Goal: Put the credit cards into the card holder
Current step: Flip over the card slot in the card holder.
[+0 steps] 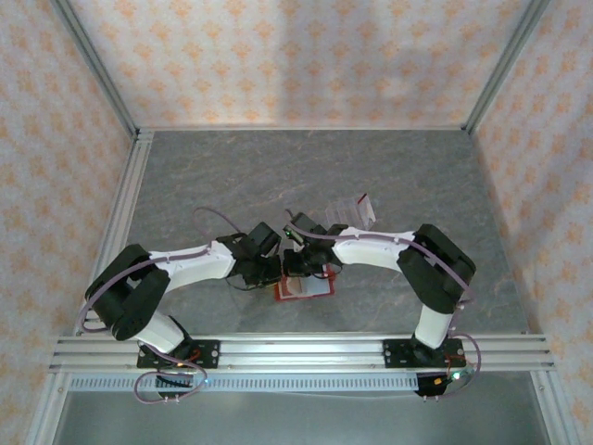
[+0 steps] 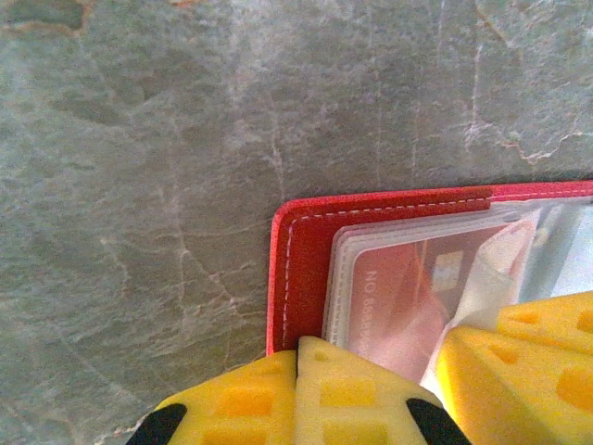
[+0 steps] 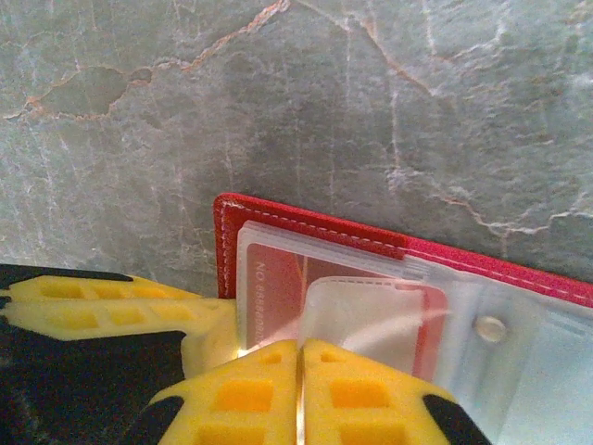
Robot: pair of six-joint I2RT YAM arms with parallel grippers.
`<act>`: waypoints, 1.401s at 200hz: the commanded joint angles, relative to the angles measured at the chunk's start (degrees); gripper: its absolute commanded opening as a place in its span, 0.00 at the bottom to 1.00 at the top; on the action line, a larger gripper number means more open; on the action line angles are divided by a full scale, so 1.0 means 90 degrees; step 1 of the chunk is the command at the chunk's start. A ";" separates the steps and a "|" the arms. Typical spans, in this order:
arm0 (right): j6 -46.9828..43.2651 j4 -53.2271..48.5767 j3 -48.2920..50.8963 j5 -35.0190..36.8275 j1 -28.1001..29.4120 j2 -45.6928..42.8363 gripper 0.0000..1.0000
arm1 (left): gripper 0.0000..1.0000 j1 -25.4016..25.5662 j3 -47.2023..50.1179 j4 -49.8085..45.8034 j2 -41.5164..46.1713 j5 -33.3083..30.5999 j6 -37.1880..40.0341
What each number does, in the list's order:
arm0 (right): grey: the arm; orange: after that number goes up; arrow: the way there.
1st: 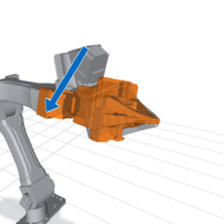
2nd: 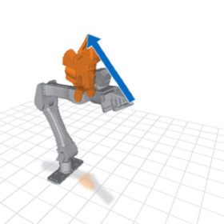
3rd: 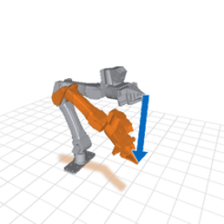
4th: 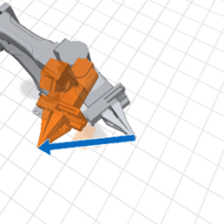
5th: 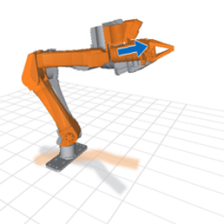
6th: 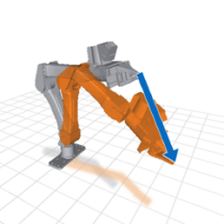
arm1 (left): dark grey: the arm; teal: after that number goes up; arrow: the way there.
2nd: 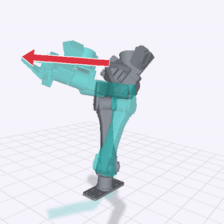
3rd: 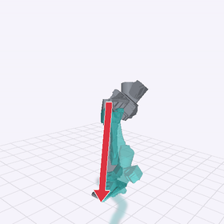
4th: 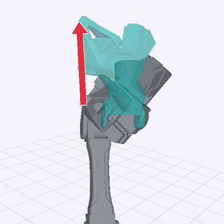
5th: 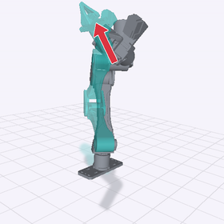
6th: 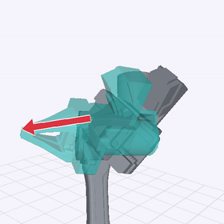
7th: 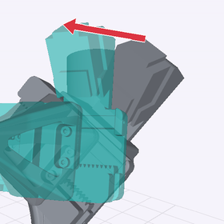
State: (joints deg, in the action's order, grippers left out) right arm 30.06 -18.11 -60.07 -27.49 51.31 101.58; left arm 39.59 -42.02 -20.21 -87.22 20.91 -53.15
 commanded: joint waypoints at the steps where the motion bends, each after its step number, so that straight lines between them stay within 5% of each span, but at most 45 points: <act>1: 0.0029 -0.0059 -0.0228 -0.0225 0.0018 0.0109 0.12 | 0.00 -0.0051 0.0178 -0.0529 0.0093 0.0061 -0.0054; 120: -0.0069 0.0068 -0.0583 -0.1062 -0.0006 0.0149 0.26 | 0.02 -0.0442 0.0077 -0.1452 0.0973 -0.0151 0.0337; 194: 0.0092 0.0244 -0.1408 -0.1741 -0.0311 0.0086 0.28 | 0.08 -0.1221 0.0188 -0.1999 0.1815 -0.0107 0.0589; 233: -0.0192 -0.0485 -0.2236 -0.1626 -0.0750 0.0081 0.30 | 0.25 -0.1421 -0.0195 -0.2425 0.2210 -0.0079 0.0859; 280: -0.0763 -0.1298 -0.2256 -0.0578 -0.1390 -0.0612 0.38 | 0.46 -0.1305 -0.0645 -0.2351 0.1990 0.0012 0.1073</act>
State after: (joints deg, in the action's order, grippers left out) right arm 26.48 -23.88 -80.95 -38.68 41.58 101.30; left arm 27.00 -45.41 -39.75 -68.25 20.82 -45.39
